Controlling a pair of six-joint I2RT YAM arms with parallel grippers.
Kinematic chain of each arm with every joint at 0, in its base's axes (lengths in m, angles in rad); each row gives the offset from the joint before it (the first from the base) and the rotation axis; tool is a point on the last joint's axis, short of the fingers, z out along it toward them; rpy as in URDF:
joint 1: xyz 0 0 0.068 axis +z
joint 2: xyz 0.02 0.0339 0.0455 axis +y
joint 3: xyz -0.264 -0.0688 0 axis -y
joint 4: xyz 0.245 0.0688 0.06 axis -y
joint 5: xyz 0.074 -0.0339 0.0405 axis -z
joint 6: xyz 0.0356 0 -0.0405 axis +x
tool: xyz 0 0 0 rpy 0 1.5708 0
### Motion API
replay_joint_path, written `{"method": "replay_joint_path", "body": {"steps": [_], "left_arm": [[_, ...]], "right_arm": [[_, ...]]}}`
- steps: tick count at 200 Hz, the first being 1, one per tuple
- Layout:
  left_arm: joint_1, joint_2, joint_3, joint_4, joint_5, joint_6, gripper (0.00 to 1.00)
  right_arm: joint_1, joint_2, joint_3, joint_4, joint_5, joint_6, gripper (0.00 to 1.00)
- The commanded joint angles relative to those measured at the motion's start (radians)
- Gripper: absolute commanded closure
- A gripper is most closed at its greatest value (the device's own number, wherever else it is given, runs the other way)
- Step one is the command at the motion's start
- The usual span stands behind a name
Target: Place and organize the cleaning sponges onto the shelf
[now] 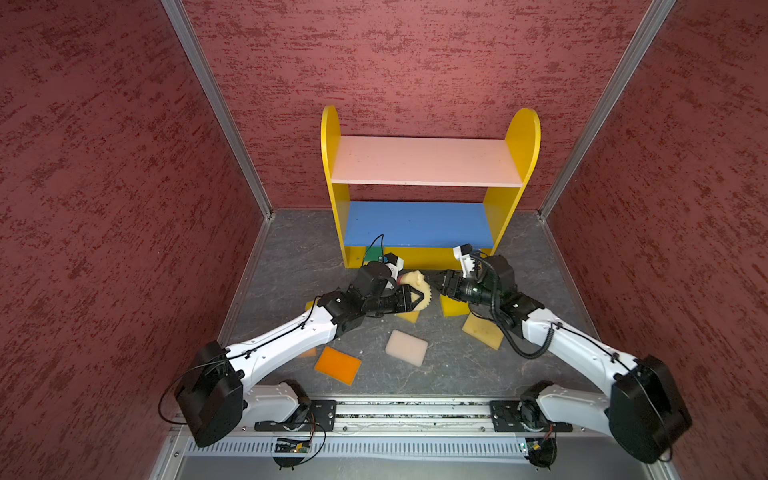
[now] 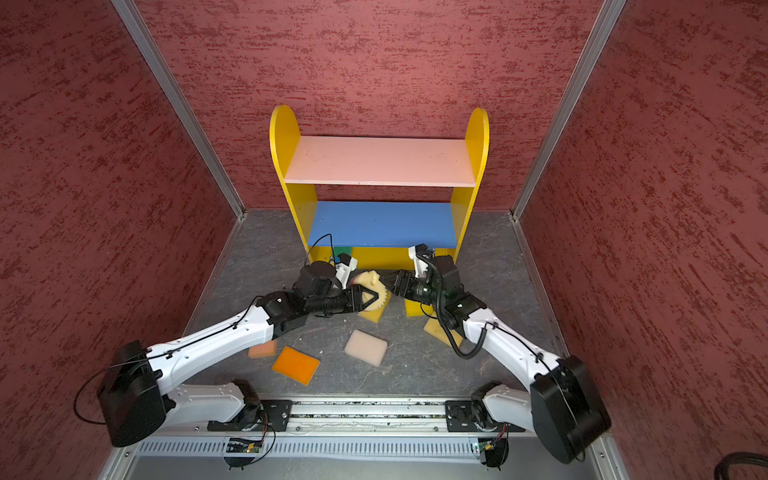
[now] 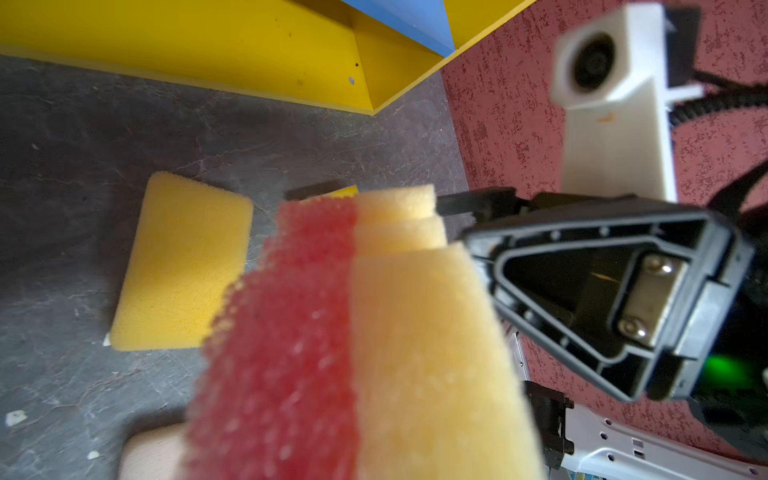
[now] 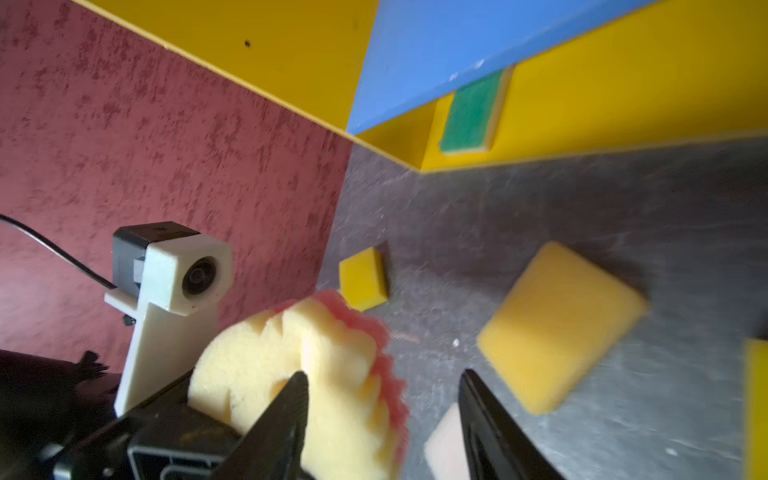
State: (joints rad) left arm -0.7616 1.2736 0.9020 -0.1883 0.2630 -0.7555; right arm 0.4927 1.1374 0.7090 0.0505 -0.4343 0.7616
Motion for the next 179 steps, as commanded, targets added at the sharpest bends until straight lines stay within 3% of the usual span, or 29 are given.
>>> {"method": "replay_joint_path", "body": {"steps": [1, 32, 71, 109, 144, 179], "left_arm": [[0.059, -0.035, 0.028, -0.056, 0.030, -0.018, 0.64], [0.153, -0.030, 0.042, -0.141, 0.071, -0.090, 0.64], [0.233, -0.022, 0.086, -0.205, 0.187, -0.169, 0.67], [0.294, 0.000, 0.159, -0.278, 0.368, -0.233, 0.68], [0.289, 0.025, 0.250, -0.426, 0.423, -0.236, 0.68], [0.275, 0.029, 0.268, -0.485, 0.474, -0.270, 0.69]], "right_arm": [[0.035, -0.156, -0.015, -0.211, 0.334, -0.186, 0.03], [0.196, -0.301, -0.012, -0.291, 0.647, -0.336, 0.01], [0.431, -0.236, 0.057, -0.317, 0.952, -0.479, 0.01], [0.603, -0.096, 0.138, -0.243, 1.069, -0.650, 0.01], [0.706, 0.023, 0.210, -0.141, 1.082, -0.815, 0.01], [0.772, 0.132, 0.268, -0.071, 1.123, -1.014, 0.08]]}}
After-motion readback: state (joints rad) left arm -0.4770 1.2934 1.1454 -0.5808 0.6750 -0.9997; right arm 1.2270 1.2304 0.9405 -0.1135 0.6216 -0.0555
